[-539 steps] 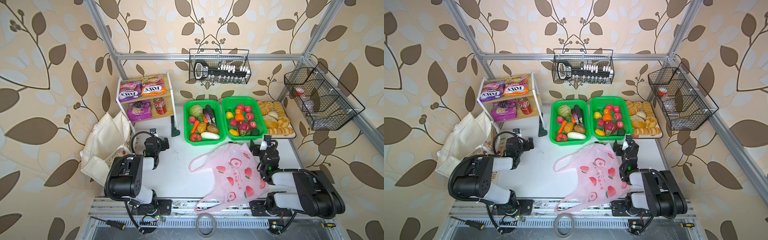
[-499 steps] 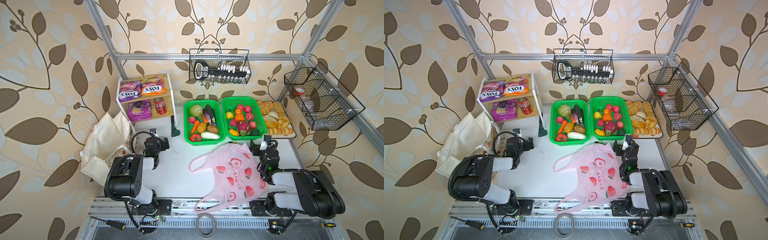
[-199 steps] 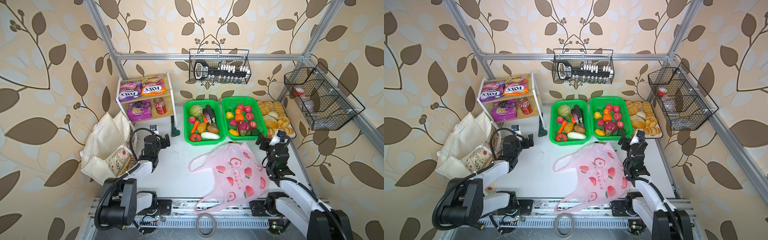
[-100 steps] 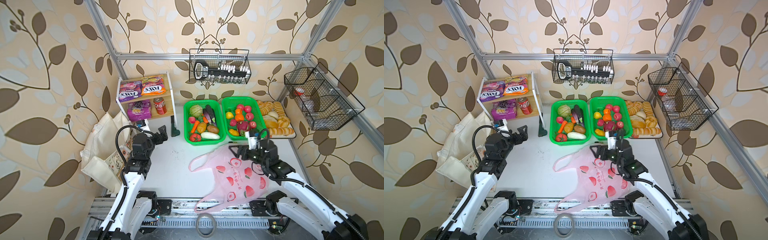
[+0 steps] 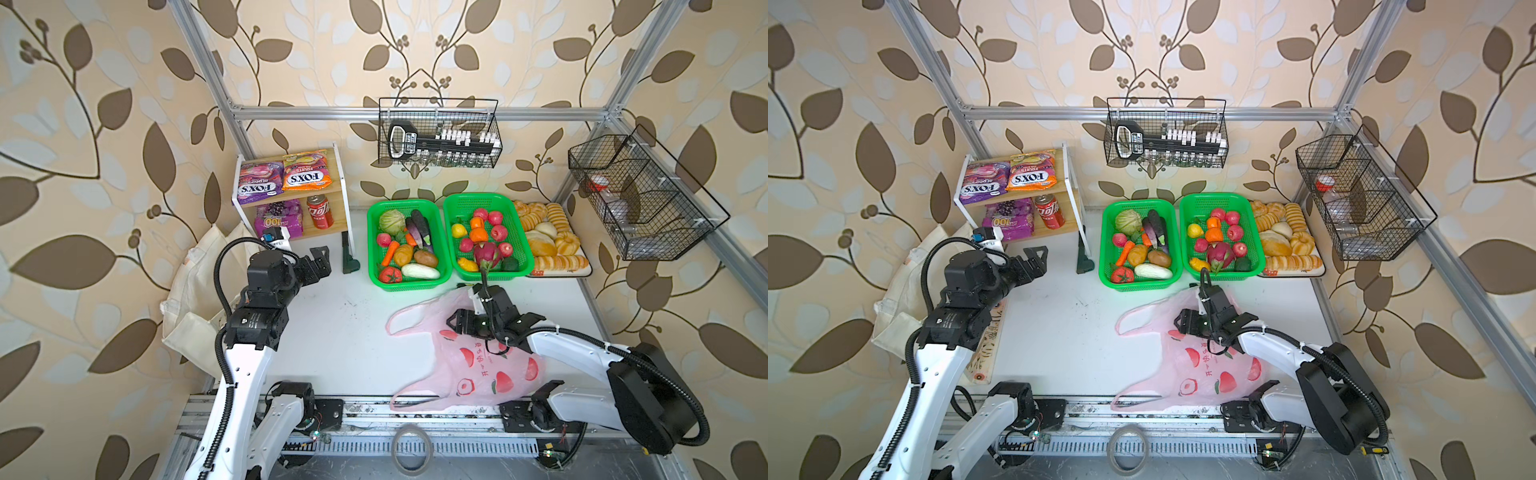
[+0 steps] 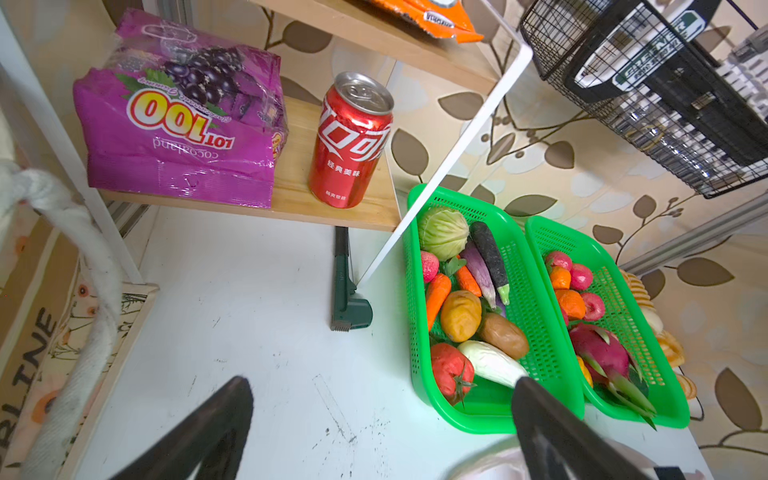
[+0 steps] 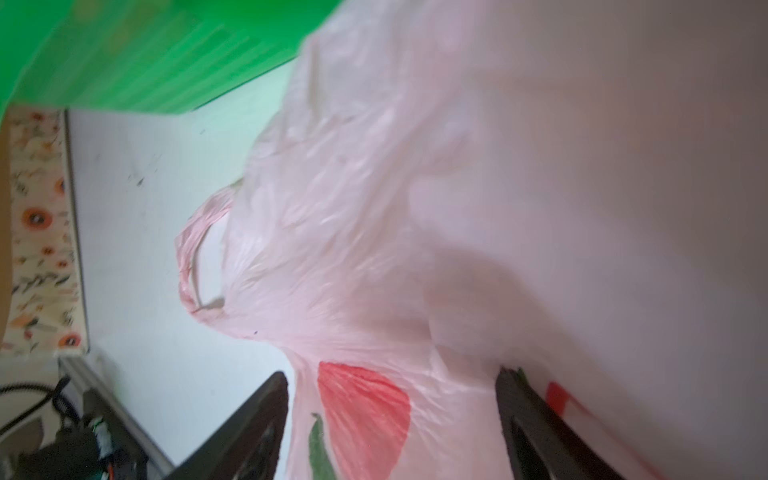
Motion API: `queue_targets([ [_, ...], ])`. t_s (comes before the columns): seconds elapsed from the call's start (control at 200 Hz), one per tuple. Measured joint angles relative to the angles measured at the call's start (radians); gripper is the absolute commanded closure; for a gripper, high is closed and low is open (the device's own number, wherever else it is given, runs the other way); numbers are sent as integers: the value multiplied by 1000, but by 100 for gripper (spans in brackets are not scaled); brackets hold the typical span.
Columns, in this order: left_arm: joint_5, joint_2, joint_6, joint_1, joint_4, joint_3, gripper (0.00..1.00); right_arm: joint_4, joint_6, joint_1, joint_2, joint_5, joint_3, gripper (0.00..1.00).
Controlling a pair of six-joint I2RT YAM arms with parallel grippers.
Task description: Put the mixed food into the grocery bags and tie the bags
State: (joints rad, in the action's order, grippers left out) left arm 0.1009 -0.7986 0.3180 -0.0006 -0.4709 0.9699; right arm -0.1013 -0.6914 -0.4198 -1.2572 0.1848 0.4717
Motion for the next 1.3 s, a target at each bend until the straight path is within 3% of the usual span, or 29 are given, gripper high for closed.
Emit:
queue_targets([
  [0.21, -43, -9, -54, 0, -125, 88, 1, -21, 47, 375, 38, 3, -23, 20],
  [0.335, -174, -44, -84, 0, -226, 164, 1, -48, 88, 580, 10, 8, 8, 20],
  [0.45, -334, -94, -111, 1, -318, 226, 1, -98, 103, 663, 5, -42, 72, 18],
  [0.58, -444, -182, -138, 55, -426, 288, 1, -125, 113, 622, 110, -103, 135, 17],
  [0.745, -502, -295, -137, 161, -497, 299, 1, -118, 116, 464, 282, -134, 221, 14],
  [0.975, -528, -416, -122, 232, -510, 304, 2, -111, 120, 262, 264, -108, 338, 12],
  [1.145, -468, -466, -95, 236, -513, 288, 36, -112, 116, 196, 219, -79, 360, 11],
  [1.305, -386, -408, -77, 237, -527, 245, 73, -107, 107, 177, 183, -55, 378, 11],
])
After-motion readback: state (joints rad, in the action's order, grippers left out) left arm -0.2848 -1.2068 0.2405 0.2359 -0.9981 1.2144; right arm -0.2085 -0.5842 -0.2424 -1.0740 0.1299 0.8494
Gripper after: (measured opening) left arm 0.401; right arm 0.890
